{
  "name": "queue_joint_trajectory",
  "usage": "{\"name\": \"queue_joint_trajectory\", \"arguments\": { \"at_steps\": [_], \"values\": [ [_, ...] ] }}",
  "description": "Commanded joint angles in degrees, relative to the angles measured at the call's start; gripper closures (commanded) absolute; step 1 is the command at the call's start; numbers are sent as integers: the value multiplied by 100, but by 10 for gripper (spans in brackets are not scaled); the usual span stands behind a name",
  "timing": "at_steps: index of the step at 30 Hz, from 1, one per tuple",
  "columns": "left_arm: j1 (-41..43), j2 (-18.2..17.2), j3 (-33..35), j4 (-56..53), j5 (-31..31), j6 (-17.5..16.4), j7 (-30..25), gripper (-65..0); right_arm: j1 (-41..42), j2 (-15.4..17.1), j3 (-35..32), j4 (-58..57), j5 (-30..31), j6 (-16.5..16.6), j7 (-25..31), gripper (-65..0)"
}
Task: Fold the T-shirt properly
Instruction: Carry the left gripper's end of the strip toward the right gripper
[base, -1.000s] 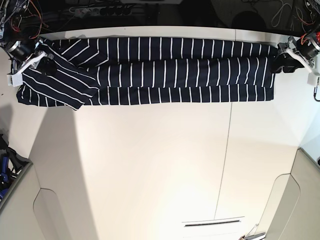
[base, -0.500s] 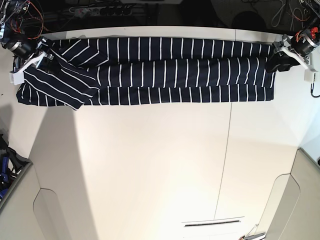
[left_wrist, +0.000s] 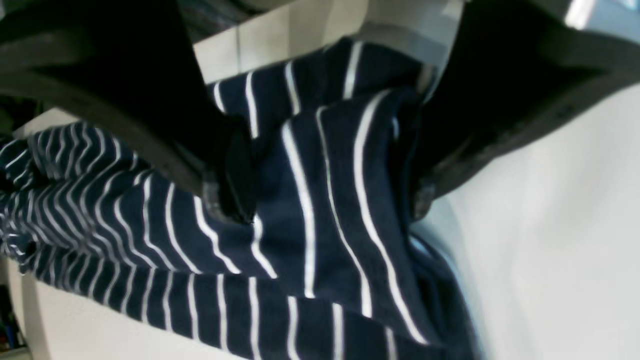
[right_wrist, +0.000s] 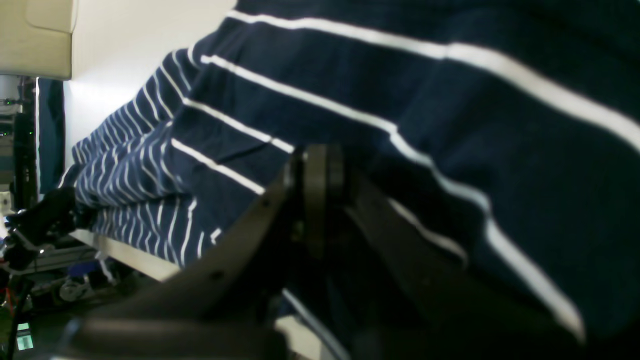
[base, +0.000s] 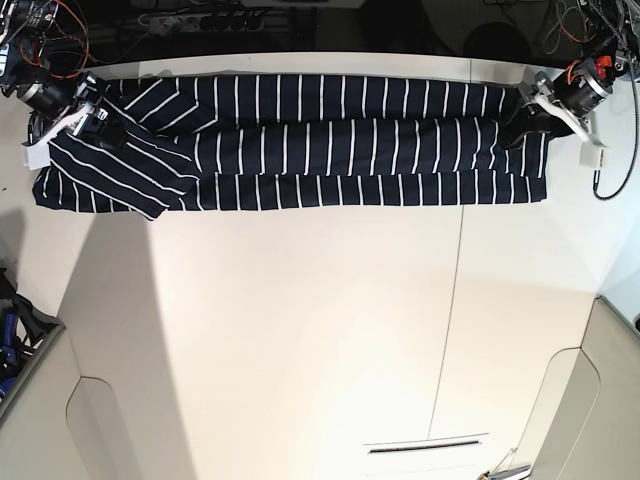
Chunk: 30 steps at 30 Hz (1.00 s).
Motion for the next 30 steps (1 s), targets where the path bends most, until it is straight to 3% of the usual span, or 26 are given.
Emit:
{"name": "queue_joint_trajectory", "arguments": {
  "at_steps": [1, 2, 6, 7, 15, 22, 30],
  "values": [
    [-20, -35, -11, 52, 2, -69, 42, -404, 11, 94, 42, 74, 181, 24, 31, 0],
    [-59, -17, -11, 52, 4, -69, 46, -360, 13, 94, 42, 74, 214, 24, 31, 0],
    [-216, -2, -13, 52, 4, -69, 44, -32, 15, 96, 42, 83, 273, 26, 28, 0],
    [-267, -2, -13, 55, 4, -69, 22, 0, 13, 96, 42, 92, 308, 26, 24, 0],
    [-579, -4, -160, 411, 11, -69, 4, 0, 11, 94, 518, 636, 555, 85, -105, 0],
    [-575, -2, -393, 1462, 479, -69, 9, 0, 15, 96, 1303, 1241, 560, 79, -118, 0],
    [-544, 0, -151, 2745, 514, -69, 251, 0, 13, 94, 1438, 1270, 509, 81, -118, 0]
  ]
}}
